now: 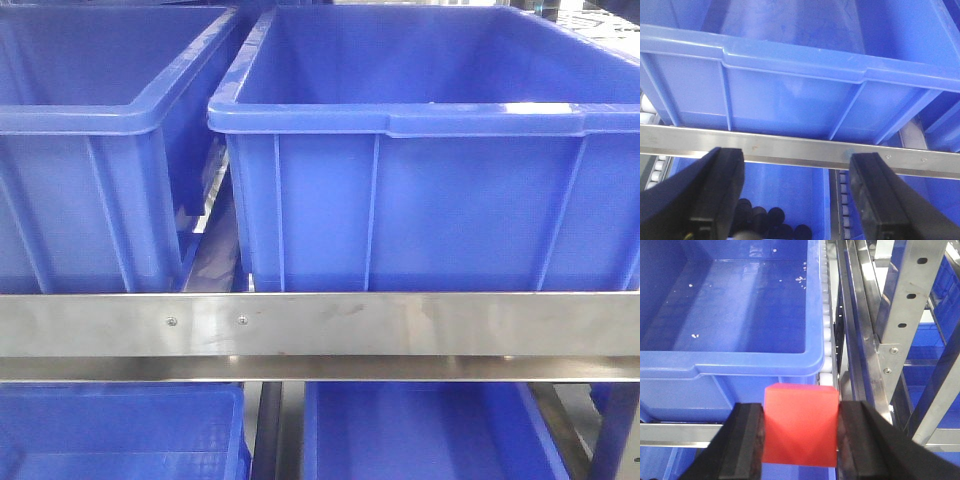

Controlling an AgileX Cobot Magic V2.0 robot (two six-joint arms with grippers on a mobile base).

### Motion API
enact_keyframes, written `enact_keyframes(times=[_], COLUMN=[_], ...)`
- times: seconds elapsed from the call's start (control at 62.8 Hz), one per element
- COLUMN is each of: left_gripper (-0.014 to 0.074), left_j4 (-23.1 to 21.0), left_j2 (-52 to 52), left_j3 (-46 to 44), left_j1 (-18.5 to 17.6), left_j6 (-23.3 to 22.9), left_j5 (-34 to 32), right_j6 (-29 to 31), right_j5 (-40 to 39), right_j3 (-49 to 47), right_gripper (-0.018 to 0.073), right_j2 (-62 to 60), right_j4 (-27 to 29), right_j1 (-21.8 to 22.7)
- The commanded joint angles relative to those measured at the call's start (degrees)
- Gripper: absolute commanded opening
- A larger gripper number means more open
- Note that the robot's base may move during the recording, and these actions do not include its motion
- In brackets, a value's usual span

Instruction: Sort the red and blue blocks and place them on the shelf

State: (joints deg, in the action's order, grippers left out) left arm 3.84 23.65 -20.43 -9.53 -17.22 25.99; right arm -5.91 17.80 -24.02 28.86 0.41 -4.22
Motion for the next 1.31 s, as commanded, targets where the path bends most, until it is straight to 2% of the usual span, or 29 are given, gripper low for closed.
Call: enact_keyframes(times=[0.0, 1.291], left_gripper=[0.0125, 0.0125], left_j4=[0.18, 0.18], left_j2=[0.28, 0.15], left_j3=[-1.67, -1.67], left_j1=[-0.22, -0.22], left_j6=[-0.34, -0.34], left_j5=[-4.68, -4.68], right_j6=[0.06, 0.06], right_j5=[-5.02, -5.02], right_j3=[-1.63, -1.63], right_gripper=[0.0057, 0.0057], right_j2=[0.04, 0.04], right_j4=[-0.41, -0.41], right_j1=[0.38, 0.38])
